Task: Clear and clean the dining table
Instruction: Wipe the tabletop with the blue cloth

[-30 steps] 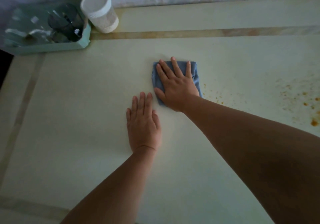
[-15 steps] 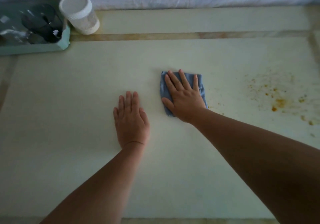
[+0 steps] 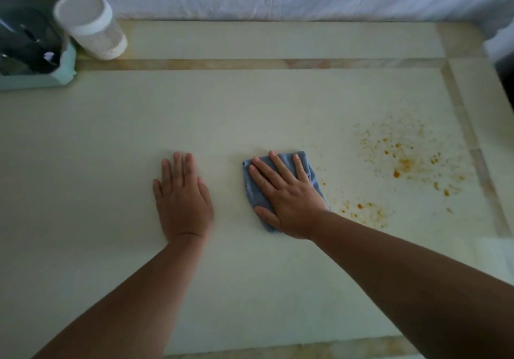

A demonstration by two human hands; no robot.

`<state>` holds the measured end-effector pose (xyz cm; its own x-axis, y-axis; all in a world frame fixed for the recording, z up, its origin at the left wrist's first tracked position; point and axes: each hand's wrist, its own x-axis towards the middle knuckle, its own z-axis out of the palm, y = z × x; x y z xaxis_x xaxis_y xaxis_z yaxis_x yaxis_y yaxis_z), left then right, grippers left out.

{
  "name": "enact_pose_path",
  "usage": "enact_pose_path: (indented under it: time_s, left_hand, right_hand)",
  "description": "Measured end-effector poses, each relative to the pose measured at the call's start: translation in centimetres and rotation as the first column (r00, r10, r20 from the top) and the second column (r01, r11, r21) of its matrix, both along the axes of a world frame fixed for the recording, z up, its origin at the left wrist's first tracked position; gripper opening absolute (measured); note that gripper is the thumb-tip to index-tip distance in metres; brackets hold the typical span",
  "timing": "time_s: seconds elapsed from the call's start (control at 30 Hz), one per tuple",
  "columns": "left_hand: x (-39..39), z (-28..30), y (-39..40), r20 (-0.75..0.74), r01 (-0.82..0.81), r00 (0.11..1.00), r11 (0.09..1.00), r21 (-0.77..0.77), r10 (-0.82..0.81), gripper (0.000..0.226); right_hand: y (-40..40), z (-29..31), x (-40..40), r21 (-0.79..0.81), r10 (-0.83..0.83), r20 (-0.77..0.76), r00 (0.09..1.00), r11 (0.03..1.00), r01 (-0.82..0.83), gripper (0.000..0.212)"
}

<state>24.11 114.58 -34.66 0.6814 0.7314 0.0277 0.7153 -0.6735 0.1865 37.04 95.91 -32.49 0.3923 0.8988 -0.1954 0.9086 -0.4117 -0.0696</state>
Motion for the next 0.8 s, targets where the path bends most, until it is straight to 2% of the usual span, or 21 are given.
enact_pose_path:
  time_s: [0.13,0.27,0.37,0.43,0.5,0.57,0.67,0.8]
  left_hand:
    - [0.7,0.1,-0.6,-0.041,-0.046,0.998,0.998,0.05,0.048,0.052]
    - [3.2,1.6,-2.1,-0.045,-0.039,0.998,0.999,0.003,0.04,0.056]
    - [7.1,2.2,-3.7,-0.023,0.064,0.998,0.998,-0.017,-0.064,0.058]
    - [9.8,2.3,-3.8,-0.015,0.051,0.999,0.995,-0.083,-0.052,0.059]
    - [11.6,1.7,-3.0,-0.032,-0.006,0.999,0.99,-0.143,0.002,0.059]
    - [12.3,0.9,-2.5,-0.041,-0.036,0.999,0.99,-0.133,0.031,0.059]
    - [12.3,0.2,-2.8,-0.008,-0.024,1.0,0.999,-0.04,0.023,0.06]
    - [12.6,-0.1,-2.7,-0.018,-0.046,0.999,0.998,-0.038,0.045,0.064]
  right_hand:
    - [0.9,-0.2,2.2,0.019,0.026,-0.007,1.0,0.999,-0.026,0.076]
    - [2.0,-0.3,4.5,0.041,-0.023,0.005,1.0,0.999,0.023,0.075]
    - [2.4,-0.4,5.3,0.06,-0.184,0.019,0.983,0.981,0.182,0.08]
    - [2.5,-0.5,5.5,0.076,-0.326,0.012,0.945,0.943,0.324,0.083]
    - [2.4,-0.5,5.5,0.087,-0.382,-0.011,0.924,0.92,0.382,0.083]
    - [2.4,-0.7,5.4,0.097,-0.378,-0.031,0.925,0.92,0.38,0.08]
    - [2.6,-0.7,5.8,0.091,-0.332,-0.037,0.943,0.938,0.334,0.077]
    - [3.8,-0.7,8.5,0.091,-0.09,-0.017,0.996,0.992,0.091,0.072]
